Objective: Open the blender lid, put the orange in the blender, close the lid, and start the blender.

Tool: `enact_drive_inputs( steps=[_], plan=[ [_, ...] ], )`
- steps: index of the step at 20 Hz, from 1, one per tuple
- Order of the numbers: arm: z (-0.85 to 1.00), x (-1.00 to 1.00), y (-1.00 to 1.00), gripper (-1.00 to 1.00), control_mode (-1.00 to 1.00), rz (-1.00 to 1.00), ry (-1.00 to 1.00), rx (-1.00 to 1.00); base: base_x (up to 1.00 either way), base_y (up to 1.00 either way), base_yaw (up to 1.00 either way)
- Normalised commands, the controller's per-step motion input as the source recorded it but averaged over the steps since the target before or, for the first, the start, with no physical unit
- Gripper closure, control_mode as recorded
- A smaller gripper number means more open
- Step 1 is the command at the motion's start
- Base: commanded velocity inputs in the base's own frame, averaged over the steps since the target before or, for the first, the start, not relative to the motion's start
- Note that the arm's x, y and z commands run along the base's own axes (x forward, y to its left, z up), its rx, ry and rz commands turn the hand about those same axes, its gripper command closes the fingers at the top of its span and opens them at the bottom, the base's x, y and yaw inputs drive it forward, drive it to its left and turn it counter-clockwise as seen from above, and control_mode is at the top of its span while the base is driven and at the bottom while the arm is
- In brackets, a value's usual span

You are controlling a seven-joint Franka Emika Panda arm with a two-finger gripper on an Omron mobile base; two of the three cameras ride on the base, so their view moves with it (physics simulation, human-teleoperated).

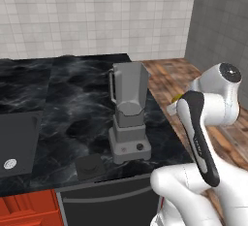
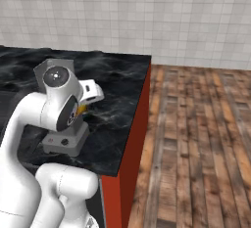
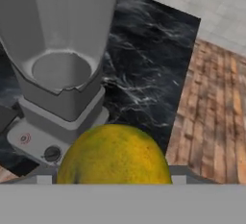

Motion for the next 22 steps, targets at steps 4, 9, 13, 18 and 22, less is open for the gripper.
enact_drive_inputs(
  steps=[4, 9, 13, 18, 22],
  plan=[
    [1.0, -0.14, 0.04, 1.0, -1.0, -0.1, -0.14, 0.0, 0.0, 0.0, 0.0],
    [1.0, -0.19, 0.01, 1.0, -1.0, -0.08, -0.13, 0.0, 0.0, 0.0, 0.0],
    [1.0, -0.17, 0.3, 1.0, -1.0, -0.1, -0.09, 0.0, 0.0, 0.0, 0.0],
    [0.74, -0.05, 0.61, 1.0, -1.0, -0.11, 0.0, 0.0, 0.0, 0.0, 0.0],
    [0.09, 0.22, 0.77, 1.0, -1.0, -0.07, 0.09, 0.0, 0.0, 0.0, 0.0]
  ],
)
